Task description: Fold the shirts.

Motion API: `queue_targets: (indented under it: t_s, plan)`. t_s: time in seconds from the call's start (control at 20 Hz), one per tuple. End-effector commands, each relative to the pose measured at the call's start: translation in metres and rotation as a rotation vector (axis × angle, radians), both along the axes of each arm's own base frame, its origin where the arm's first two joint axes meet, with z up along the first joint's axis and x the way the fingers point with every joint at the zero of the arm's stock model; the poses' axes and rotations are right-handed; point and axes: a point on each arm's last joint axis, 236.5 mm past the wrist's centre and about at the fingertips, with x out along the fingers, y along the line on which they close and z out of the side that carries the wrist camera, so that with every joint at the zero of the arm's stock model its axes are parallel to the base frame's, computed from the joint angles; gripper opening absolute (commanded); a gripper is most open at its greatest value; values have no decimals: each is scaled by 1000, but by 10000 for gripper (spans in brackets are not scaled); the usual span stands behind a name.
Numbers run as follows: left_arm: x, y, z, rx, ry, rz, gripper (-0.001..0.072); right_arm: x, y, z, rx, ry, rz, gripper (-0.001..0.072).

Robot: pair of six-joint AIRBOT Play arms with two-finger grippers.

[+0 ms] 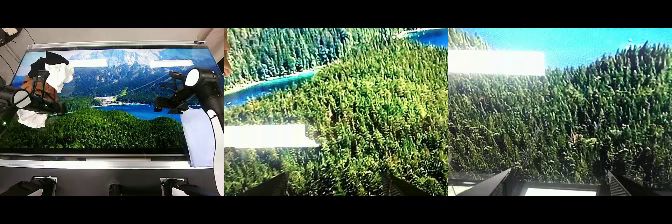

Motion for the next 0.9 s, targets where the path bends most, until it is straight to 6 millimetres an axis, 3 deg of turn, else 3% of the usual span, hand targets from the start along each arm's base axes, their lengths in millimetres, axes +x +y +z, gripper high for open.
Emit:
queue_targets:
  t_s: [0.0,0.7,0.85]
  plan:
    - [0,0,0,0,0,1,720,0,1,0,0,1,1,687]
    - [0,0,0,0,0,1,720,0,0,0,0,1,0,687]
    - [12,-15,6,-66,-55,-6,720,1,1,0,1,-6,-1,687]
